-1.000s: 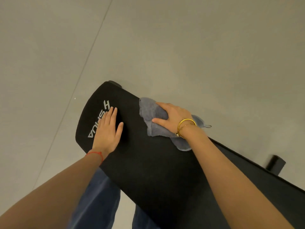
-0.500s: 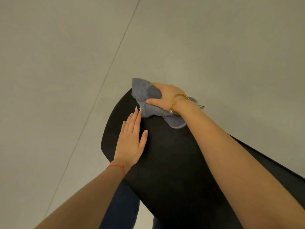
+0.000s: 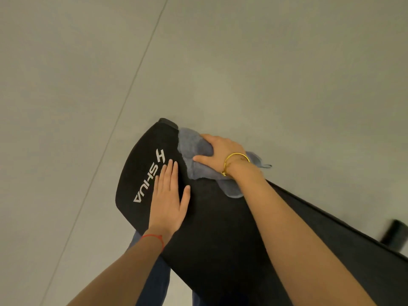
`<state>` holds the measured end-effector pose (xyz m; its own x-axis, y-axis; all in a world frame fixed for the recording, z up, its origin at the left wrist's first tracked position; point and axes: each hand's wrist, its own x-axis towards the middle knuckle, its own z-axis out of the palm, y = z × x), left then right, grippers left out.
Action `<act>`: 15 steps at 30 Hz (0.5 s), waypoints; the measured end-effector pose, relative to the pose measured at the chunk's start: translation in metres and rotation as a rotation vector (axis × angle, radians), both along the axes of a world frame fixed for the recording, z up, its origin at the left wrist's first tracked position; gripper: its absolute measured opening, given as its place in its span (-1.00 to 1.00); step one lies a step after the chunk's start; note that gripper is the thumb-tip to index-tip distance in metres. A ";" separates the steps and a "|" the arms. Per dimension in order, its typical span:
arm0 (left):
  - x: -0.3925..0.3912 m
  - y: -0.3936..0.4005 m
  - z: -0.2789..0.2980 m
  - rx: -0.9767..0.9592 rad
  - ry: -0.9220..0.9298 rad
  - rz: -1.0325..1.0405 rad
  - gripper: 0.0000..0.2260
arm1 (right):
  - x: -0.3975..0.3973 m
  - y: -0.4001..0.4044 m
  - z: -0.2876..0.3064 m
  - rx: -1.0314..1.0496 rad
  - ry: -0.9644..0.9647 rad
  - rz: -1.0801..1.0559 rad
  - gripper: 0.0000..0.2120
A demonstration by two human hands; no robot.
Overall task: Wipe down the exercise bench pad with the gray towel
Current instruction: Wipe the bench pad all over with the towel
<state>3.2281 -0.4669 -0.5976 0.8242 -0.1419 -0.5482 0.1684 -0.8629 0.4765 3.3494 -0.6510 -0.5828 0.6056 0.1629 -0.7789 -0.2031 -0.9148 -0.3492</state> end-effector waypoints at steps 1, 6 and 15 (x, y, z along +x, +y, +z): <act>-0.004 -0.005 0.003 -0.001 -0.003 0.005 -0.43 | 0.003 0.004 -0.004 0.016 0.000 0.000 -0.33; -0.025 -0.031 0.023 -0.002 -0.006 0.007 -0.42 | -0.036 -0.039 0.029 0.012 -0.055 -0.012 -0.36; -0.069 -0.115 0.095 -0.054 -0.041 -0.195 -0.42 | -0.166 -0.184 0.151 -0.100 -0.200 -0.077 -0.35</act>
